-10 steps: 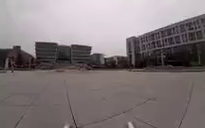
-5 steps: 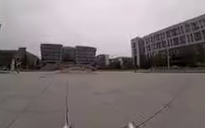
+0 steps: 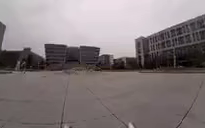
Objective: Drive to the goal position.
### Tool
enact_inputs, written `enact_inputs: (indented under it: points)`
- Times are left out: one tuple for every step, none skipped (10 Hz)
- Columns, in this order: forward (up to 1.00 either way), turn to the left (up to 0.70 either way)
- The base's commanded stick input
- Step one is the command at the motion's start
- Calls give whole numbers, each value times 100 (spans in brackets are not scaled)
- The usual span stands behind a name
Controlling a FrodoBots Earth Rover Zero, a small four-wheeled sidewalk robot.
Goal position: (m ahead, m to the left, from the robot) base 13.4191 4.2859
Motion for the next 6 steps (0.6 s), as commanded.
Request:
enact_inputs:
  points:
    - [70,14]
    - [70,14]
    - [70,14]
    - [70,14]
    - [70,14]
    - [70,14]
